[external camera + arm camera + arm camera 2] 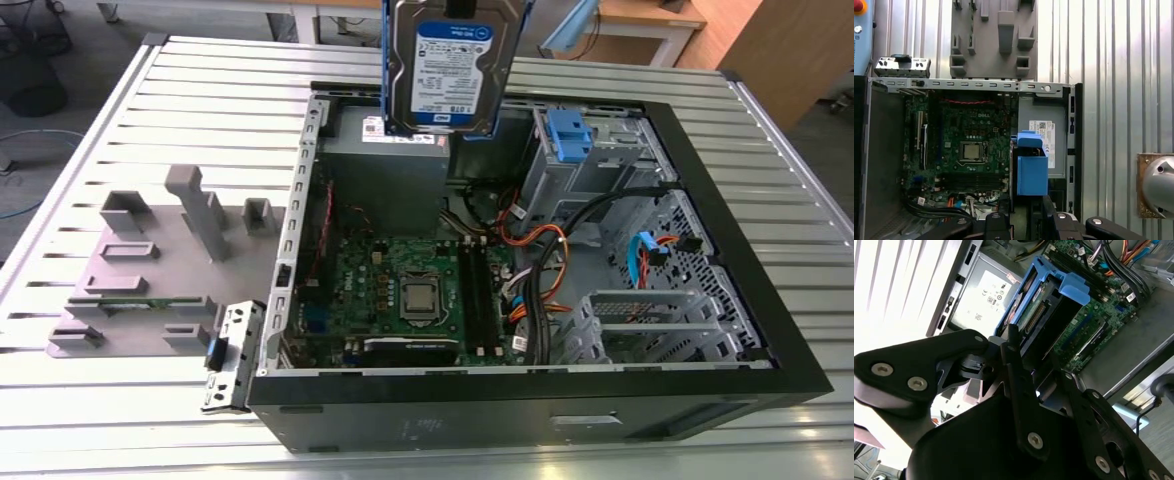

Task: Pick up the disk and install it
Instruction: 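Pick up the disk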

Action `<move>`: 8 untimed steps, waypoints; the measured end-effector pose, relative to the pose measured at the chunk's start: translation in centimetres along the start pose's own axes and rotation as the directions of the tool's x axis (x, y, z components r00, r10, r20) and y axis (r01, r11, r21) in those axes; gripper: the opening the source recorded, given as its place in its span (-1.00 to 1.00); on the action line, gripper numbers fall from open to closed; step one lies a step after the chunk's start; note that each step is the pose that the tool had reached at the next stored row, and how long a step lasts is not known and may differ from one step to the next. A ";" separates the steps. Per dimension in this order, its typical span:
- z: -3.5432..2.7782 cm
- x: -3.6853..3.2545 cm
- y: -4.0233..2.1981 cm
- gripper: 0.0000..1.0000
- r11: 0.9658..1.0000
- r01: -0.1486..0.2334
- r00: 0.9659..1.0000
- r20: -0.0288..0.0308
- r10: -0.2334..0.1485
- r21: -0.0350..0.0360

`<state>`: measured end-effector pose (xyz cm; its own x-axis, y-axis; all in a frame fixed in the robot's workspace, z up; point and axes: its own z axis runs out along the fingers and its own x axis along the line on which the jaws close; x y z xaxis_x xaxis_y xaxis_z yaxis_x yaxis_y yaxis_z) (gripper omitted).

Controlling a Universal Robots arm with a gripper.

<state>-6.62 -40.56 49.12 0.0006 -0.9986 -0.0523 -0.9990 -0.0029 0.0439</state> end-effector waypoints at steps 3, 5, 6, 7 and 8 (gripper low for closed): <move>-0.01 0.21 0.00 -0.30 1.000 0.000 1.000 -0.001 0.000 0.000; -0.01 0.36 0.00 -0.30 1.000 0.000 1.000 -0.001 0.000 0.000; -0.01 0.44 0.00 -0.30 1.000 0.000 1.000 -0.002 0.000 0.000; -0.02 0.51 0.00 -0.30 1.000 0.000 1.000 -0.002 0.000 0.000; -0.02 0.59 0.00 -0.30 1.000 0.000 1.000 -0.002 0.000 0.000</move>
<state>-6.63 -41.15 49.11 0.0006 -0.9988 -0.0500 -0.9990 -0.0028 0.0438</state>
